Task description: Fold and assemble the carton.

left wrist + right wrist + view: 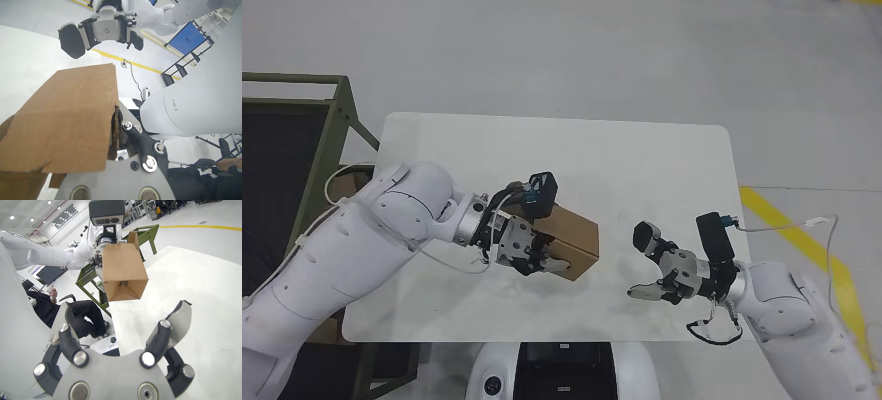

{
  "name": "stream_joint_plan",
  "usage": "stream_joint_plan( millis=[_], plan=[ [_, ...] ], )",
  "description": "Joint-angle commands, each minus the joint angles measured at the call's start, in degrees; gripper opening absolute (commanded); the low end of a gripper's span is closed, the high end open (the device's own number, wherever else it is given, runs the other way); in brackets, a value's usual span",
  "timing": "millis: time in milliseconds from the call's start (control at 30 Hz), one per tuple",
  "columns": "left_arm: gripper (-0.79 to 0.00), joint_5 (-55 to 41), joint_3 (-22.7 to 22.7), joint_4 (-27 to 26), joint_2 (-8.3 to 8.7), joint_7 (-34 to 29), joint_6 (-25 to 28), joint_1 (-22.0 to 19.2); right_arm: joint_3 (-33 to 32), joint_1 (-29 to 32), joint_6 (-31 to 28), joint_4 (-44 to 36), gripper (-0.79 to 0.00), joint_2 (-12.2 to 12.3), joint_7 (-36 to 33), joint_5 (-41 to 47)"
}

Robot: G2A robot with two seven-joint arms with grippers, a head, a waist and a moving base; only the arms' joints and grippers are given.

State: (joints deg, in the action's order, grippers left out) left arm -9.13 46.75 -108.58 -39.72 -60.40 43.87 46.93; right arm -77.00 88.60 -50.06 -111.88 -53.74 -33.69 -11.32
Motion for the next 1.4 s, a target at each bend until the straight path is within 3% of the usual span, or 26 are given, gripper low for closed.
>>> stream_joint_plan(
  millis=[0, 433, 600, 767, 967, 1200, 1367],
  plan=[
    [-0.785, 1.6, -0.3, 0.1, -0.08, 0.4, -0.6, 0.6, 0.0, 0.0, 0.0, 0.0, 0.0, 0.0, 0.0, 0.0],
    [-0.785, 20.8, -2.2, -6.3, -0.55, -6.6, -6.6, -2.5, 0.0, 0.0, 0.0, 0.0, 0.0, 0.0, 0.0, 0.0],
    [-0.785, 28.4, -7.5, -8.1, -0.98, -10.7, -10.7, -5.6, 0.0, 0.0, 0.0, 0.0, 0.0, 0.0, 0.0, 0.0],
    [-0.785, 34.2, -16.2, -7.8, -2.09, -11.9, -11.9, -11.5, 0.0, 0.0, 0.0, 0.0, 0.0, 0.0, 0.0, 0.0],
    [-0.785, 37.2, -27.1, -4.7, -4.33, -11.0, -11.0, -20.6, 0.0, 0.0, 0.0, 0.0, 0.0, 0.0, 0.0, 0.0],
    [-0.785, 36.4, -37.0, 1.1, -8.55, -10.4, -10.4, -29.9, 0.0, 0.0, 0.0, 0.0, 0.0, 0.0, 0.0, 0.0],
    [-0.785, 38.6, -37.0, 4.7, -11.82, -11.7, -11.6, -29.4, 0.0, 0.0, 0.0, 0.0, 0.0, 0.0, 0.0, 0.0]
  ],
)
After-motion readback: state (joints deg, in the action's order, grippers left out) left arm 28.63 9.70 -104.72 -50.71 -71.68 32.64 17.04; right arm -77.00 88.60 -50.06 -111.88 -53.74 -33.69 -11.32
